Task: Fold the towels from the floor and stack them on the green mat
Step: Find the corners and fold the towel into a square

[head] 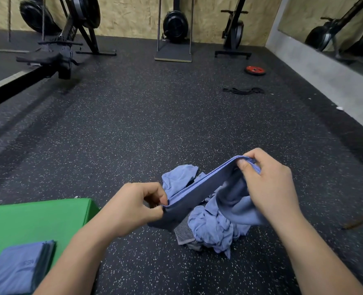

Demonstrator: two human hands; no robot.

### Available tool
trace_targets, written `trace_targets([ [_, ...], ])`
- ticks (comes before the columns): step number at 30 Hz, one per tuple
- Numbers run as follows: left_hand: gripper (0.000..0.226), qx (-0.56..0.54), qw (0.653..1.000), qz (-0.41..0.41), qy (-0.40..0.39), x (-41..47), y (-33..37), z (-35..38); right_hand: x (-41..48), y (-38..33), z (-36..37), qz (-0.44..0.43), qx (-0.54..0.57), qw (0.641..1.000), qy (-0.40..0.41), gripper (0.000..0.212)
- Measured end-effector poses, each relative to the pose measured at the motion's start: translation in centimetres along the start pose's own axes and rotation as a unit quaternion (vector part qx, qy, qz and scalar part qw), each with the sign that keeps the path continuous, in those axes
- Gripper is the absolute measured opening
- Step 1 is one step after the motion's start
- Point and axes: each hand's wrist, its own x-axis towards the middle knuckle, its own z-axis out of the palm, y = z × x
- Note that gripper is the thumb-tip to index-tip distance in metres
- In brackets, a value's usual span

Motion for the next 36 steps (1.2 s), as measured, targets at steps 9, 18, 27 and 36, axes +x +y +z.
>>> trace_targets([
  [9, 0.015, 0.019, 0.998, -0.009, 0.06, 0.1, 0.4, 0.1, 0.2, 0.1, -0.2, 0.002, 0.003, 1.0, 0.001, 0.01],
  [18, 0.049, 0.028, 0.994, 0.044, 0.097, 0.2, 0.0, -0.1, 0.1, 0.1, -0.4, 0.003, 0.008, 1.0, -0.006, 0.009],
  [27, 0.027, 0.055, 0.991, 0.039, 0.112, 0.5, -1.0, -0.5, 0.2, 0.4, -0.6, -0.015, -0.011, 1.0, -0.001, 0.005],
  [36, 0.02, 0.054, 0.995, 0.046, 0.068, 0.3, -1.5, -0.7, 0.4, 0.9, -0.5, -0.009, -0.019, 1.0, -0.004, 0.008],
])
